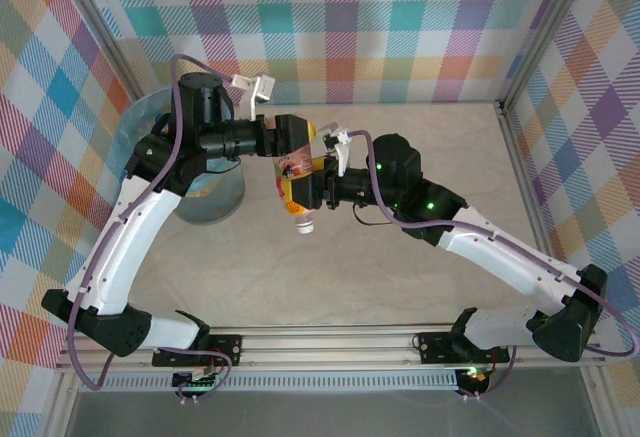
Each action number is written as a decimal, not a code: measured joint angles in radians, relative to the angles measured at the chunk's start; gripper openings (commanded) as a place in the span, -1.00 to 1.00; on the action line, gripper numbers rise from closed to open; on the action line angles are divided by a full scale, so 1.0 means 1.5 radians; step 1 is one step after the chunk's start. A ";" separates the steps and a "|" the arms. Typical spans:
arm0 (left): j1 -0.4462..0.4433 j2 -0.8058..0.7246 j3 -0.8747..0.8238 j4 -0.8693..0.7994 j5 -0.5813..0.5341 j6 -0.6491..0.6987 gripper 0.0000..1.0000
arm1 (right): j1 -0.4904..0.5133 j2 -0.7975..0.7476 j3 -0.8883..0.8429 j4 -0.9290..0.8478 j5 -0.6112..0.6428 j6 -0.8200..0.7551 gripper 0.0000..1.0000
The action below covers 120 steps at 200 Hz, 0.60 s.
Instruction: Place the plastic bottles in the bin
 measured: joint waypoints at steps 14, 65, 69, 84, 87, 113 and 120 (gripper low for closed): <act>-0.001 0.000 0.001 0.006 0.008 -0.008 0.15 | 0.000 -0.001 0.000 -0.001 0.007 -0.001 0.25; -0.001 -0.006 0.002 0.014 -0.020 -0.020 0.09 | 0.004 -0.014 0.000 0.004 0.040 -0.003 0.79; 0.000 -0.007 0.002 0.014 -0.027 -0.022 0.09 | 0.004 -0.015 0.000 0.004 0.043 -0.005 0.83; 0.001 -0.013 0.006 0.009 -0.060 -0.024 0.12 | 0.005 -0.018 0.000 0.005 0.057 -0.004 0.93; 0.002 -0.014 0.009 0.006 -0.069 -0.024 0.13 | 0.005 -0.018 0.000 0.005 0.060 -0.006 0.94; 0.033 -0.016 0.060 -0.037 -0.141 -0.021 0.14 | 0.005 -0.018 0.000 0.004 0.092 -0.005 0.99; 0.057 -0.016 0.080 -0.051 -0.160 -0.018 0.14 | 0.005 -0.019 0.000 0.003 0.102 -0.005 0.99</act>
